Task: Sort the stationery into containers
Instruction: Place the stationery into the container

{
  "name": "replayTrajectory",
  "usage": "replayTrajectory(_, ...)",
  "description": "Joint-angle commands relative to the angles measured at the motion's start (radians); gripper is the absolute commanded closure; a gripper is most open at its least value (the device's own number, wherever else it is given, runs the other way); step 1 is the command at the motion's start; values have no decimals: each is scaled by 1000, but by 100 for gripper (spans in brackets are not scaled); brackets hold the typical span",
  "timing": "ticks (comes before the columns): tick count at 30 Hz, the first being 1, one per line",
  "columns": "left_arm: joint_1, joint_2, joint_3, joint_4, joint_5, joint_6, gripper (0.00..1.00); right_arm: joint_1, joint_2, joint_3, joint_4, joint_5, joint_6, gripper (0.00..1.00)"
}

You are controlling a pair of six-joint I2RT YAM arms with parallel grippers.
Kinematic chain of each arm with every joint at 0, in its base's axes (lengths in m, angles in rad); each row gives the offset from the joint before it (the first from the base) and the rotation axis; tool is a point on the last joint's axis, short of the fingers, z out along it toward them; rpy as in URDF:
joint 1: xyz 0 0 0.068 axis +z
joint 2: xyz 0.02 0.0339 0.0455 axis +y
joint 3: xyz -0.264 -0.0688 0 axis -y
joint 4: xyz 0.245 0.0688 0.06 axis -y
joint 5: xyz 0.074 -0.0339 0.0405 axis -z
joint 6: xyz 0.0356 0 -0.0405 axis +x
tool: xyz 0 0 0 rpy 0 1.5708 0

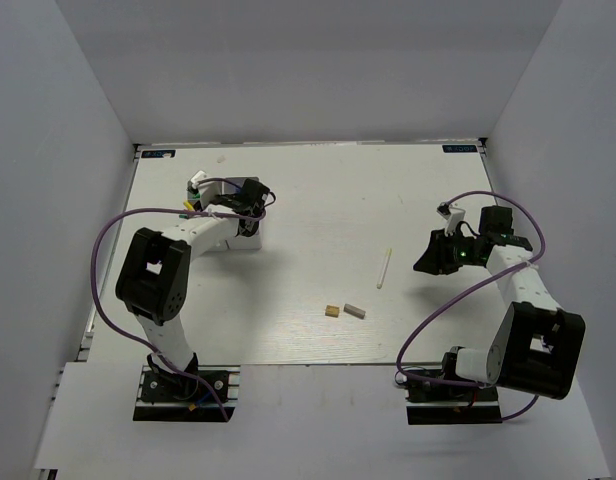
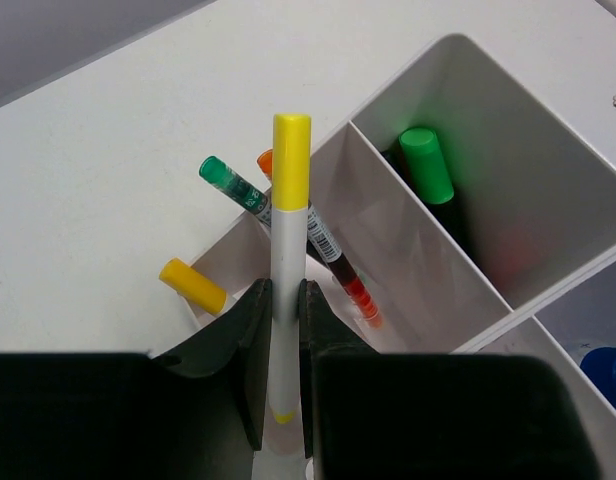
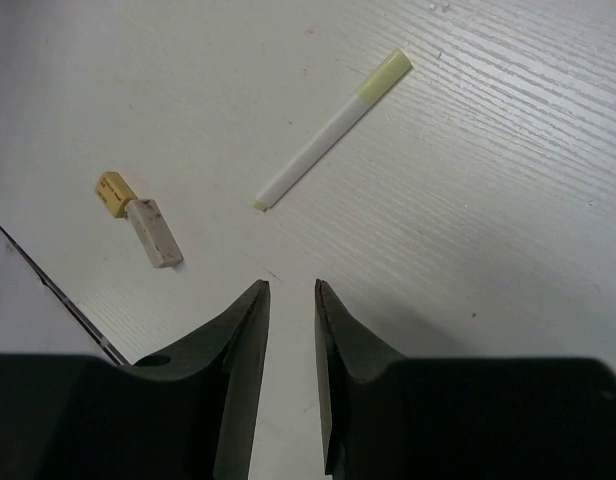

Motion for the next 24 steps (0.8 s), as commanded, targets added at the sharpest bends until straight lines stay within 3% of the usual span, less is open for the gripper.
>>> replayTrajectory(1, -5, -22, -5, 14, -46, -38, 97, 1, 10, 38, -11, -14, -21, 70)
replayTrajectory(6, -5, -22, -5, 5, -46, -38, 82, 0, 14, 35, -11, -18, -21, 70)
replayTrajectory(11, -5, -22, -5, 5, -46, -38, 73, 1, 7, 32, -12, -18, -21, 70)
replayTrajectory(12, -5, -22, -14, 5, -46, -38, 67, 1, 7, 31, -12, -19, -22, 70)
replayTrajectory(24, -14, -40, -25, 5, -36, -38, 61, 1, 5, 27, -8, -18, -24, 70)
